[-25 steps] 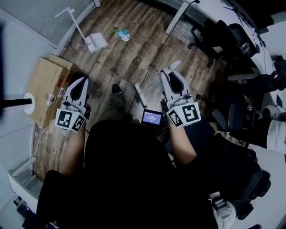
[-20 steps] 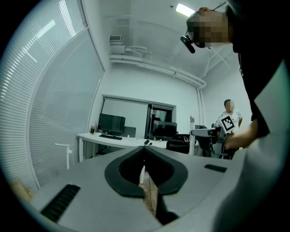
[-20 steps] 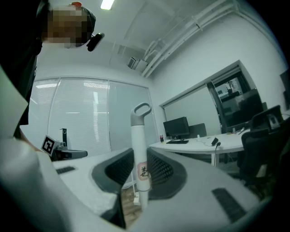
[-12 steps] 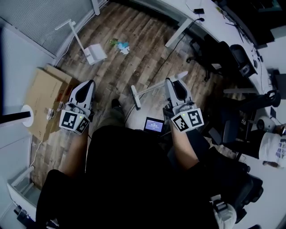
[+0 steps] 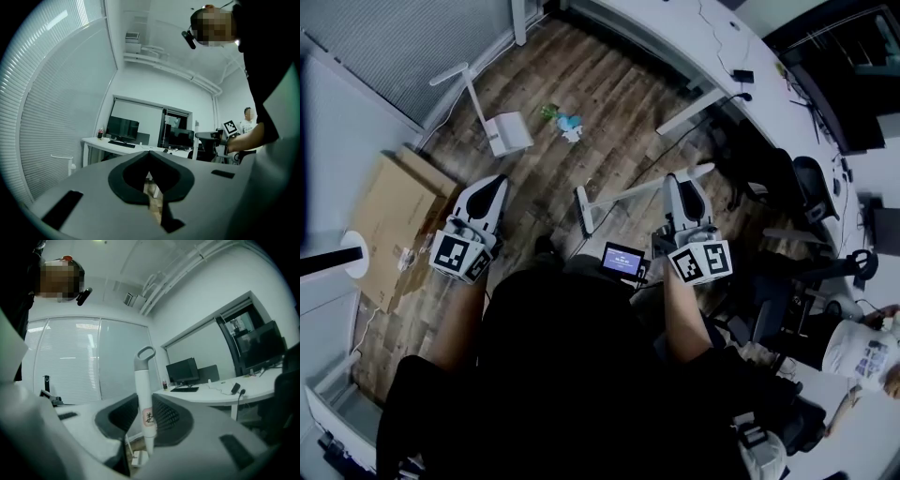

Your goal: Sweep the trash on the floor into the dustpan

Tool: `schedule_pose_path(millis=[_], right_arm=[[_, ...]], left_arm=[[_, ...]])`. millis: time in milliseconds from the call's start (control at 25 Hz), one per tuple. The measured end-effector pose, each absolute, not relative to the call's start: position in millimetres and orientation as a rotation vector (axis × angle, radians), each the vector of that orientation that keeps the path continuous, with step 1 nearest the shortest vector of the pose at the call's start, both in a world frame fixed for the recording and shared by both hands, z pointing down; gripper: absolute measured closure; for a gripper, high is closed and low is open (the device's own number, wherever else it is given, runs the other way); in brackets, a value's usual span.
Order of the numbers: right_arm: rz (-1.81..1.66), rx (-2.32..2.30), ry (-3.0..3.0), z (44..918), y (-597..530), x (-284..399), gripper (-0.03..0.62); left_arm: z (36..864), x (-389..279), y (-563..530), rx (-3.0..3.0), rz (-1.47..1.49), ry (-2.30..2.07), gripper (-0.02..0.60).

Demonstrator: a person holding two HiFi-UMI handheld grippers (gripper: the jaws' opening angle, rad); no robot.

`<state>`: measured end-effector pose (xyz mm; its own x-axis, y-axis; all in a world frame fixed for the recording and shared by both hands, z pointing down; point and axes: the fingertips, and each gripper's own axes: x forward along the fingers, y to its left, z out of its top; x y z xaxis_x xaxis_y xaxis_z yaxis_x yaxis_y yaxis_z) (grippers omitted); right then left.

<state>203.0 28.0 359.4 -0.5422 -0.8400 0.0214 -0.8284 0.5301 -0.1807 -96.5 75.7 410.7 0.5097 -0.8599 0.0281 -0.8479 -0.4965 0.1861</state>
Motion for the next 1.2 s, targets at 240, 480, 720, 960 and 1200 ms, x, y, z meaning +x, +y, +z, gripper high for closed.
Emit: schedule_pose_path(millis=[240,480,720,960,1200], right_arm=[[-0.219,-1.46,2.678,355.2,-41.5,187.6,0.497],[-0.228,-1.476,2.651,366.8,-112.8,187.0,0.497],[-0.275,-1.463,2.648,375.5,-202.5,187.0,0.497],[-0.295,-1.438,2.66,375.6,-277.8,196.2,0.497],[-0.327,-1.4,2.684,387.3,-350.9,202.2,0.496]], left_arm=[[410.1,-121.1,24.3,2.549,-0.097,-1.518,0.592],[412.6,-137.0,-36.3,2.541,-0.074,-1.553,0.592],[415.1,-152.2,-114.9,2.492,-0.042,-1.597,0.592],[403.8,-161.0,-182.9,2.49,-0.011,-1.629,0.592],[400.9,-175.4,-242.4,2.47,0.051,-1.682,0.592]])
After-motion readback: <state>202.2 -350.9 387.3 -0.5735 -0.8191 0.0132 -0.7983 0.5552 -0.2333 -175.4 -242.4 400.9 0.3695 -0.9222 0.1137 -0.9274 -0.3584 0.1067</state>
